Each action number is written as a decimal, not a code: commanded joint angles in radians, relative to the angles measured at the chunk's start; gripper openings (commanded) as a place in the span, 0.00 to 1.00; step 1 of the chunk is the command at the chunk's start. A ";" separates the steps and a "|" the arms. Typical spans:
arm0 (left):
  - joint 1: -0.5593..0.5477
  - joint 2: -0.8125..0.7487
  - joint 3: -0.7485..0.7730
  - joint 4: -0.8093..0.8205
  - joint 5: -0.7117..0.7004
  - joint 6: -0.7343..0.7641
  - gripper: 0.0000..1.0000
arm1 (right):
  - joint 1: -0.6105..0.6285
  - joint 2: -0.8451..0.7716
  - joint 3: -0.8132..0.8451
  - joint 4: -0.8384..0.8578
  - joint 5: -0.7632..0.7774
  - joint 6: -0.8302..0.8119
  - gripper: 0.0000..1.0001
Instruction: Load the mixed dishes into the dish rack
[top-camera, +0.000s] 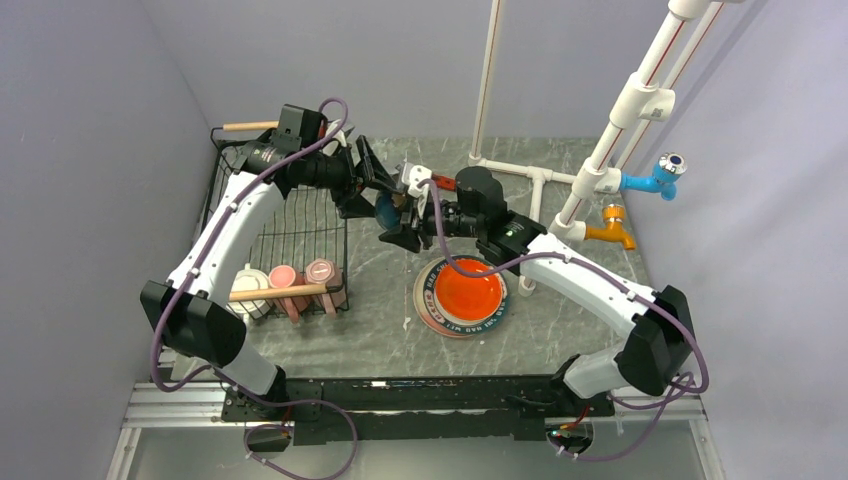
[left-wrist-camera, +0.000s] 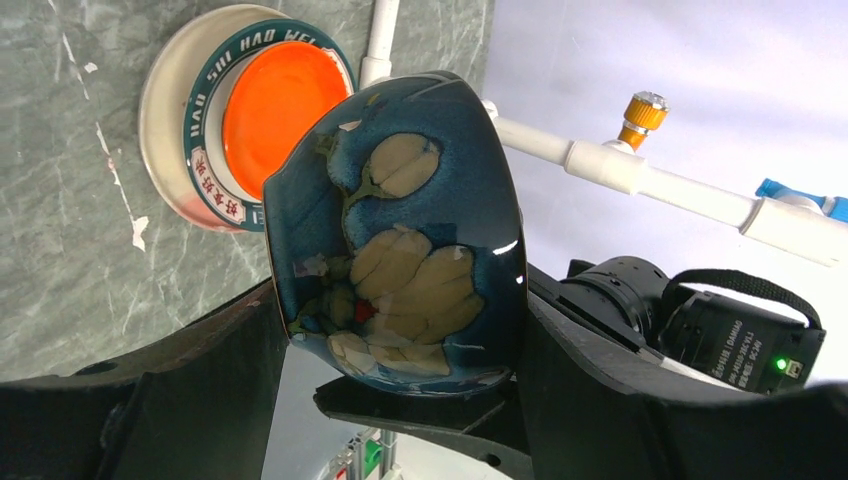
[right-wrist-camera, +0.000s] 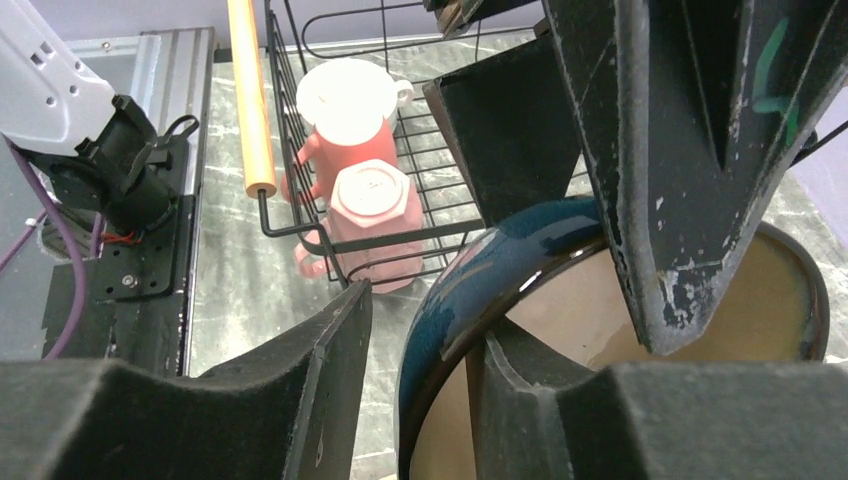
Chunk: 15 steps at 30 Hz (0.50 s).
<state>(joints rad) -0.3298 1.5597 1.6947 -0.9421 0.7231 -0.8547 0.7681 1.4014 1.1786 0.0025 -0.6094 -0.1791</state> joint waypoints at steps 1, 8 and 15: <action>-0.008 -0.057 0.077 0.045 0.042 0.005 0.00 | 0.028 0.012 0.059 0.040 0.014 -0.014 0.43; 0.012 -0.069 0.080 0.019 0.011 0.025 0.00 | 0.042 -0.010 0.058 0.029 0.062 -0.017 0.99; 0.044 -0.059 0.206 -0.171 -0.163 0.152 0.00 | 0.044 -0.069 0.047 0.044 0.086 0.010 1.00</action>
<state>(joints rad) -0.3073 1.5585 1.7851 -1.0576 0.6239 -0.7799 0.8139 1.4021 1.1946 -0.0036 -0.5495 -0.1844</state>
